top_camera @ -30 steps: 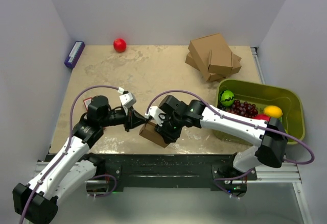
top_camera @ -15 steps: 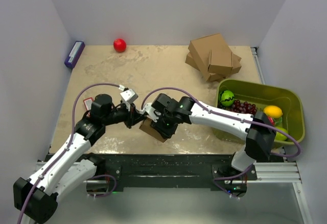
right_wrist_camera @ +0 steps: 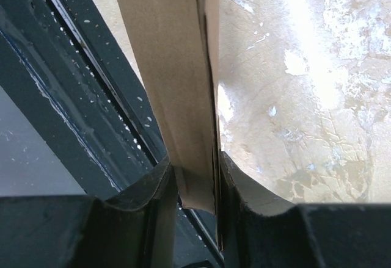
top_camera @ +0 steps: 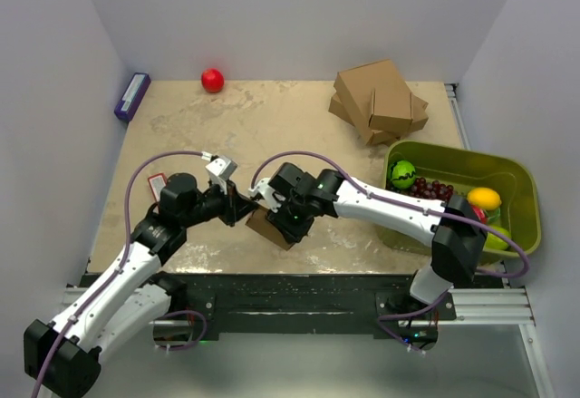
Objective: Fold the paper box
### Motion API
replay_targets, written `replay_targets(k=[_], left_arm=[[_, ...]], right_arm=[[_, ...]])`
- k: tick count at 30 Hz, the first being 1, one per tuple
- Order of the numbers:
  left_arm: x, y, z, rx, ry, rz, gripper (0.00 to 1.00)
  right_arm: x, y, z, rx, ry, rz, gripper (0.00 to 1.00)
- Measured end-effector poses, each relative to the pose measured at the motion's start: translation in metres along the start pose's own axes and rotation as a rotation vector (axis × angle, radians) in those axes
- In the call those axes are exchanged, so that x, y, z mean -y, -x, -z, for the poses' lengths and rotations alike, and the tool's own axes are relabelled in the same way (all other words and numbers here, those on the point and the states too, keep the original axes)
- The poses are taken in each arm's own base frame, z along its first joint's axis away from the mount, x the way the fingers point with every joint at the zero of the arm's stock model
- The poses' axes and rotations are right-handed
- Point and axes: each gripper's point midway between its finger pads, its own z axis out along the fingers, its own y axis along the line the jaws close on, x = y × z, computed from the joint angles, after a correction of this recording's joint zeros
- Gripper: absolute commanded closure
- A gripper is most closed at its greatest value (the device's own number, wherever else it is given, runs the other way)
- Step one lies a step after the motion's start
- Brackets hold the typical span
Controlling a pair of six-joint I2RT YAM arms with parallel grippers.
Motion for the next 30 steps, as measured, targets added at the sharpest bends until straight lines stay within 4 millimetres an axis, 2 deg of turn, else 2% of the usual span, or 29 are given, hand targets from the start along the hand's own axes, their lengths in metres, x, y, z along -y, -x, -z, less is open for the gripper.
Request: replay_targets(k=[7, 13, 17, 24, 30], left_arm=[[-0.006, -0.005, -0.003, 0.053, 0.028, 0.076, 0.99], [-0.018, -0.017, -0.007, 0.092, 0.073, 0.147, 0.99], [-0.023, -0.023, -0.01, 0.103, 0.086, 0.167, 0.98], [-0.029, -0.037, -0.014, 0.075, 0.097, 0.179, 0.98], [-0.032, -0.047, -0.017, 0.067, 0.092, 0.18, 0.98]], right_arm=[[0.007, -0.001, -0.002, 0.001, -0.002, -0.019, 0.86], [0.014, -0.004, -0.014, 0.004, -0.013, -0.017, 0.7], [0.018, -0.006, -0.022, 0.016, -0.023, 0.001, 0.65], [0.038, -0.009, -0.034, 0.053, -0.083, 0.013, 0.57], [0.043, -0.007, -0.029, 0.12, -0.096, 0.026, 0.53]])
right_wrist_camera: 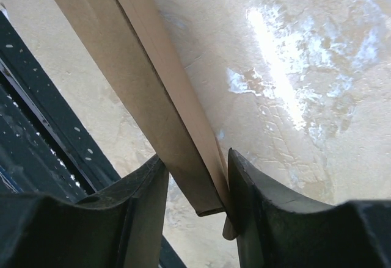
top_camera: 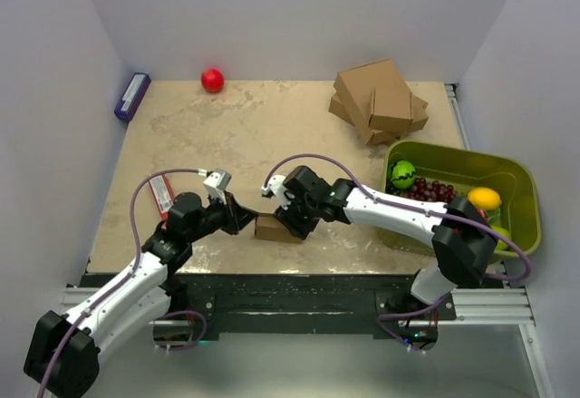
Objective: Fold the paper box
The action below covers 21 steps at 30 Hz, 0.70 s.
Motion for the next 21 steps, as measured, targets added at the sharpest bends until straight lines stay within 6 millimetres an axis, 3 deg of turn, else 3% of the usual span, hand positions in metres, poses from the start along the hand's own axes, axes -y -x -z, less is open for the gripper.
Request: replay_targets(k=[8, 9, 10, 16, 21], left_arm=[[-0.004, -0.008, -0.003, -0.015, 0.004, 0.003, 0.98], [-0.004, -0.008, -0.003, -0.016, 0.004, 0.004, 0.98], [-0.004, -0.008, -0.003, -0.017, 0.004, 0.004, 0.97], [-0.007, -0.008, -0.005, -0.012, 0.019, 0.002, 0.83], [-0.011, -0.017, -0.004, -0.047, 0.042, 0.014, 0.61]], right_arm=[[0.004, 0.006, -0.001, 0.045, 0.006, 0.015, 0.5], [0.003, 0.005, -0.001, 0.047, 0.008, 0.017, 0.5], [0.003, 0.005, -0.002, 0.048, 0.01, 0.018, 0.58], [0.0, 0.003, -0.003, 0.045, 0.027, 0.042, 0.7], [0.004, 0.005, -0.005, 0.052, 0.001, 0.046, 0.82]])
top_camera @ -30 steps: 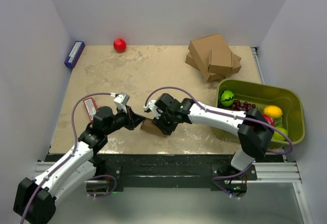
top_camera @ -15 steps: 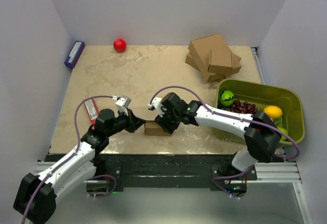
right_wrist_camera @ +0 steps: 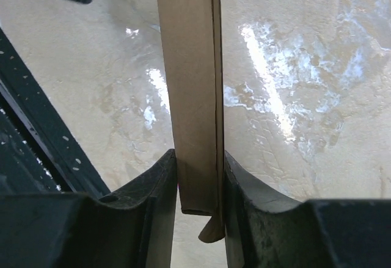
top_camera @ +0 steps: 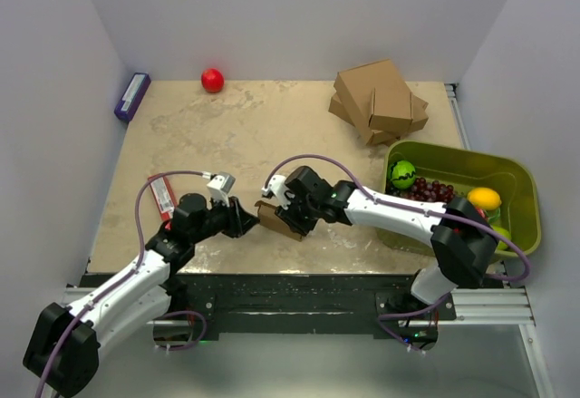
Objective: Fold the paper box
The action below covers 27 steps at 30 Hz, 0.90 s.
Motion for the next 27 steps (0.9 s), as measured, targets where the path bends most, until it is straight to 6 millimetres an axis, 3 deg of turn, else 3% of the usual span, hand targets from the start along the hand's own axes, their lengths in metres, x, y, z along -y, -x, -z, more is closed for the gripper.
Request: replay_targets(k=[1, 5, 12, 14, 27], left_arm=[[-0.001, -0.002, 0.001, -0.012, 0.008, 0.004, 0.53], [0.001, 0.006, 0.004, -0.044, 0.047, 0.004, 0.39], [0.018, 0.071, 0.009, -0.037, 0.095, -0.152, 0.41], [0.022, 0.08, 0.007, -0.053, 0.082, -0.215, 0.44], [0.03, 0.041, 0.003, -0.202, -0.091, -0.348, 0.6]], right_arm=[[0.001, 0.0, -0.001, -0.002, -0.003, 0.0, 0.83], [0.002, 0.0, -0.001, -0.003, -0.008, 0.001, 0.86], [0.0, -0.003, 0.002, -0.025, 0.0, 0.0, 0.88], [-0.002, -0.005, 0.004, -0.032, 0.01, -0.001, 0.88], [-0.019, 0.001, 0.037, 0.012, 0.088, 0.005, 0.88]])
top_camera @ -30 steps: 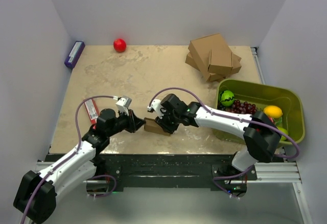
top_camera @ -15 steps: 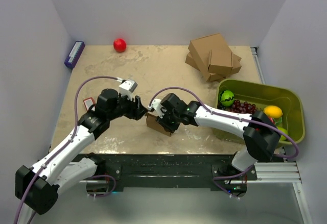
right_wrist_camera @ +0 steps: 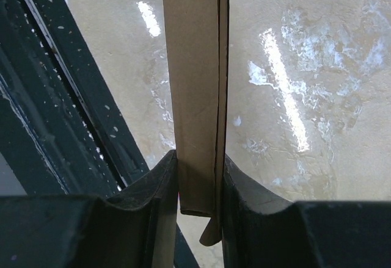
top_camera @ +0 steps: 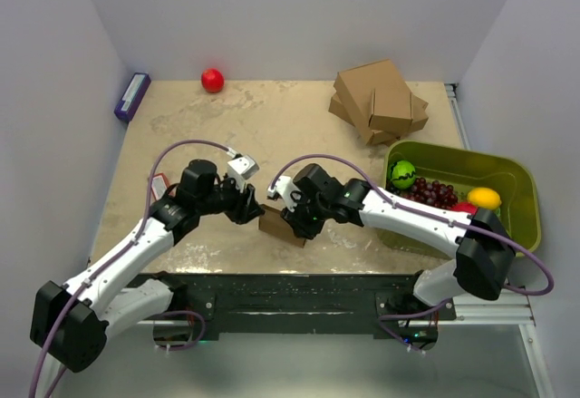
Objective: Fold the paper box
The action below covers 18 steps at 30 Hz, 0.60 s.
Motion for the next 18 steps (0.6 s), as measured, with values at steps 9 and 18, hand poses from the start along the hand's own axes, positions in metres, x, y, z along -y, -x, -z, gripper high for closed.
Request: replay_targets(k=[9, 18], left_arm=[[-0.0013, -0.0034, -0.0044, -0.008, -0.014, 0.002, 0.68], [0.0009, -0.0019, -0.0057, -0.002, -0.035, 0.001, 0.76]], right_arm=[[-0.003, -0.0019, 0.0004, -0.007, 0.017, 0.002, 0.89], [-0.0034, -0.0023, 0.0006, -0.008, 0.019, 0.002, 0.9]])
